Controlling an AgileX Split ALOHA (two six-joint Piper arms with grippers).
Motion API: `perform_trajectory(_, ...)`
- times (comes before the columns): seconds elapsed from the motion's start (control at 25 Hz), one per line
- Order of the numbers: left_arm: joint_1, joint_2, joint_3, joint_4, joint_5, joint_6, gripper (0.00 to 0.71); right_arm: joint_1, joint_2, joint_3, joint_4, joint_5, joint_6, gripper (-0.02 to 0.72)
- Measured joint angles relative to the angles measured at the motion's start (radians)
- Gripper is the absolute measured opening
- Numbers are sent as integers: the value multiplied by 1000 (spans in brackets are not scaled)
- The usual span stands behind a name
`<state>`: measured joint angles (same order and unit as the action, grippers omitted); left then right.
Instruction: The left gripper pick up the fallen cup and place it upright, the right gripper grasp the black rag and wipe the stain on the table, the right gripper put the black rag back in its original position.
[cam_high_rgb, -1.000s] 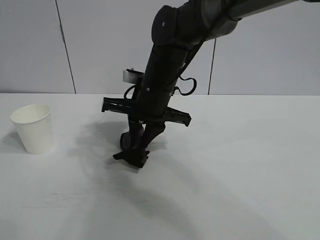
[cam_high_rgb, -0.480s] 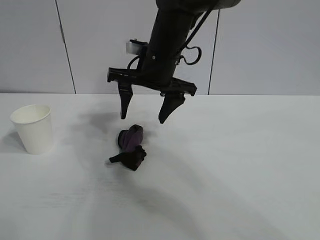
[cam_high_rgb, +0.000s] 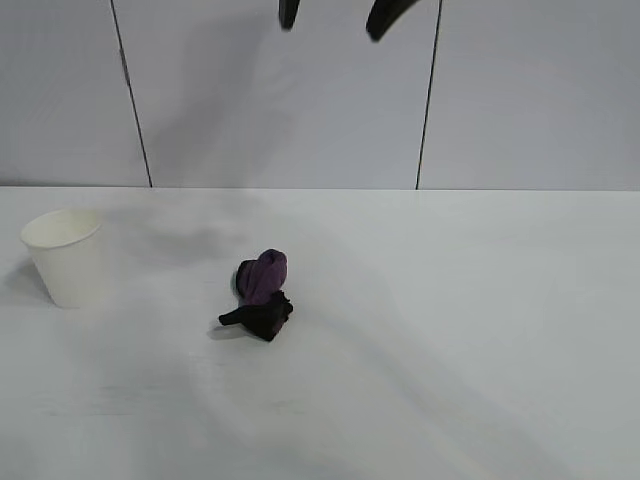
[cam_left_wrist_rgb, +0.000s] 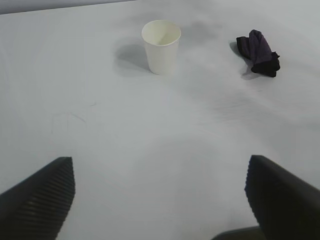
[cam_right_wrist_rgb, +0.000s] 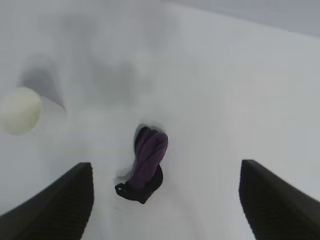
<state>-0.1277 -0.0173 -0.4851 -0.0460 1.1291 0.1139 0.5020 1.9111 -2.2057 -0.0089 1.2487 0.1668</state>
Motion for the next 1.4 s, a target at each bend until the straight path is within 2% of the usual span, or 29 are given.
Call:
perform_trajectory(0.24, 0, 0, 0, 0, 0, 0, 664, 69, -307, -7, -17, 15, -14, 555)
perform_trajectory(0.44, 0, 0, 0, 0, 0, 0, 664, 129, -512, -12, -67, 19, -15, 555)
perform_trajectory(0.68, 0, 0, 0, 0, 0, 0, 664, 130, -709, 5, -74, 19, -18, 555)
perform_trajectory(0.84, 0, 0, 0, 0, 0, 0, 664, 125, -858, 129, -98, 19, -47, 555)
perform_trajectory(0.96, 0, 0, 0, 0, 0, 0, 664, 50, -979, 288, -119, 19, -90, 555)
perform_trajectory(1.12, 0, 0, 0, 0, 0, 0, 664, -133, -1140, 541, -133, 20, -145, 555)
perform_trajectory(1.4, 0, 0, 0, 0, 0, 0, 664, -330, -1457, 948, -146, 20, -148, 555)
